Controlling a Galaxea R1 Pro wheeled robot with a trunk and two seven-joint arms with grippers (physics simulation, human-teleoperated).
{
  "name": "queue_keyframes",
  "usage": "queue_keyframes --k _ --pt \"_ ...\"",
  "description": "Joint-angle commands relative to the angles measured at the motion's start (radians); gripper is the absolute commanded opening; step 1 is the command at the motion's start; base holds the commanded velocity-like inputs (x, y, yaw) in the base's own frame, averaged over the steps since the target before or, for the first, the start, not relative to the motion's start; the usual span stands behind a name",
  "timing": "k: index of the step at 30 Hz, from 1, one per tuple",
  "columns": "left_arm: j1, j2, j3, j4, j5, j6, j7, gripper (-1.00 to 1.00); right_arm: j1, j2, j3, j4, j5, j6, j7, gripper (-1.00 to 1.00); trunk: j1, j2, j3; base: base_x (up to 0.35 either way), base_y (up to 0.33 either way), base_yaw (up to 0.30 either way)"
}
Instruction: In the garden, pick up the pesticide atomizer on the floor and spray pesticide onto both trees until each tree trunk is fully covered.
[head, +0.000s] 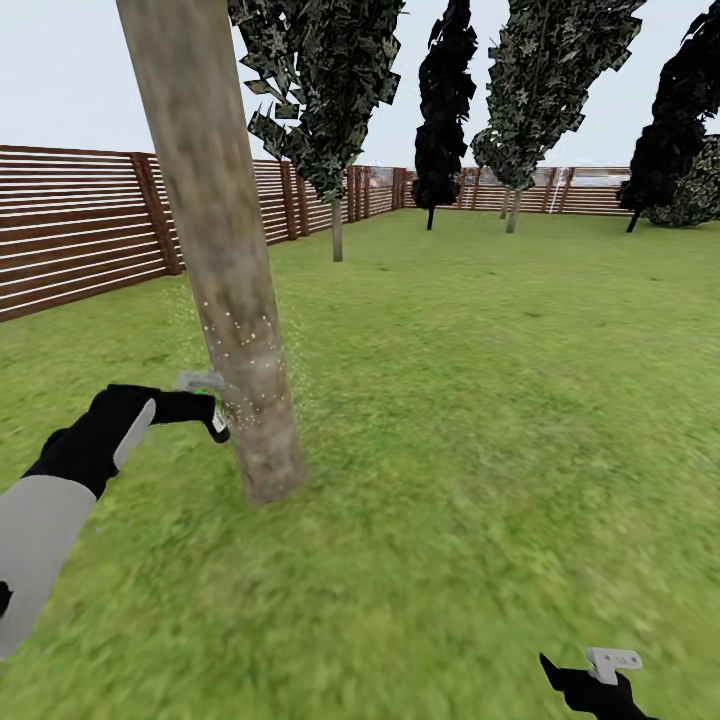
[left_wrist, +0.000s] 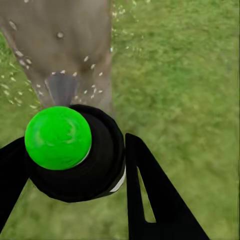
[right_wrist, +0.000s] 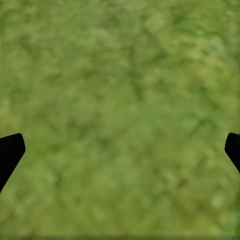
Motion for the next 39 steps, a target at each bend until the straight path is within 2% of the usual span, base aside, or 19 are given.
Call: queue_keyframes --k 1,3,4,5,6,7,9,10,11,12,13,15,17,18,19,23,26,32,39 --pt "-0.002 0.003 0.032 -0.005 0.008 0.006 0.001 -1.00 0.000 0.000 0.000 0.000 0.000 0.000 0.000 1.00 0.000 0.000 0.000 0.000 0.000 0.000" --pt "0.008 0.001 0.033 0.000 -0.003 0.001 0.007 -1.00 0.000 0.000 0.000 0.000 0.000 0.000 0.000 1.00 0.000 0.000 0.000 0.000 0.000 0.000" --pt "0.013 0.000 0.035 0.006 -0.023 -0.007 0.021 -1.00 0.000 0.000 0.000 0.000 0.000 0.000 0.000 1.00 0.000 0.000 0.000 0.000 0.000 0.000" --pt "0.038 -0.006 0.036 0.020 -0.037 -0.040 0.029 -1.00 0.000 0.000 0.000 0.000 0.000 0.000 0.000 1.00 0.000 0.000 0.000 0.000 0.000 0.000" --pt "0.106 -0.033 0.036 0.050 -0.051 -0.144 0.037 -1.00 0.000 0.001 0.000 0.000 0.000 0.000 0.000 1.00 0.000 0.000 0.000 0.000 0.000 0.000" --pt "0.144 -0.048 0.036 0.067 -0.062 -0.191 0.040 -1.00 0.000 0.001 0.000 0.000 0.000 0.000 0.000 1.00 0.000 0.000 0.000 0.000 0.000 0.000" --pt "0.159 -0.059 0.042 0.078 -0.063 -0.209 0.065 -1.00 0.000 0.001 0.000 0.000 0.000 0.000 0.000 1.00 0.000 0.000 0.000 0.018 -0.008 0.000" --pt "0.162 -0.079 0.044 0.080 -0.059 -0.211 0.112 -1.00 0.000 0.001 0.000 0.000 0.000 0.000 0.000 1.00 0.000 0.000 0.000 0.078 -0.123 0.000" --pt "0.171 -0.127 0.045 0.098 -0.058 -0.216 0.202 -1.00 0.000 0.001 0.000 0.000 0.000 0.000 0.000 1.00 0.000 0.000 0.000 0.102 -0.217 0.000" --pt "0.189 -0.168 0.046 0.125 -0.054 -0.222 0.257 -1.00 0.000 0.002 0.000 0.000 0.000 0.000 0.000 1.00 0.000 0.000 0.000 0.109 -0.251 0.000" --pt "0.196 -0.176 0.046 0.131 -0.053 -0.225 0.266 -1.00 0.000 0.002 0.000 0.000 0.000 0.000 0.000 1.00 0.000 0.000 0.000 0.110 -0.257 0.005" --pt "0.236 -0.174 0.059 0.138 -0.052 -0.233 0.281 -1.00 0.000 0.002 0.000 0.000 0.000 0.000 0.000 1.00 0.000 0.000 0.000 0.111 -0.261 0.130" --pt "0.307 -0.173 0.162 0.140 -0.040 -0.340 0.288 -1.00 0.000 0.002 0.000 0.000 0.000 0.000 0.000 1.00 0.000 0.000 0.000 0.131 -0.259 0.253" --pt "0.323 -0.178 0.187 0.137 -0.040 -0.374 0.289 -1.00 0.000 0.002 0.000 0.000 0.000 0.000 0.000 1.00 0.000 0.000 0.000 0.159 -0.249 0.108" --pt "0.329 -0.182 0.194 0.139 -0.042 -0.385 0.290 -1.00 0.000 0.002 0.000 0.000 0.000 0.000 0.000 1.00 0.000 0.000 0.000 0.160 -0.247 0.035" --pt "0.332 -0.191 0.196 0.142 -0.042 -0.397 0.296 -1.00 0.000 0.002 0.000 0.000 0.001 0.000 0.000 1.00 0.000 0.000 0.000 0.161 -0.246 0.007" --pt "0.332 -0.214 0.195 0.166 -0.049 -0.399 0.304 -1.00 0.000 0.002 0.000 0.000 0.000 0.000 0.000 1.00 0.000 0.000 0.000 0.160 -0.246 0.000" --pt "0.333 -0.218 0.195 0.170 -0.047 -0.400 0.324 -1.00 0.000 0.003 0.002 0.002 0.001 0.000 0.000 1.00 0.000 0.000 0.000 0.126 -0.257 0.013" --pt "0.333 -0.218 0.195 0.170 -0.047 -0.399 0.323 -1.00 0.000 0.003 0.002 0.003 0.002 0.000 0.000 1.00 0.000 0.000 0.000 0.096 -0.266 0.213"
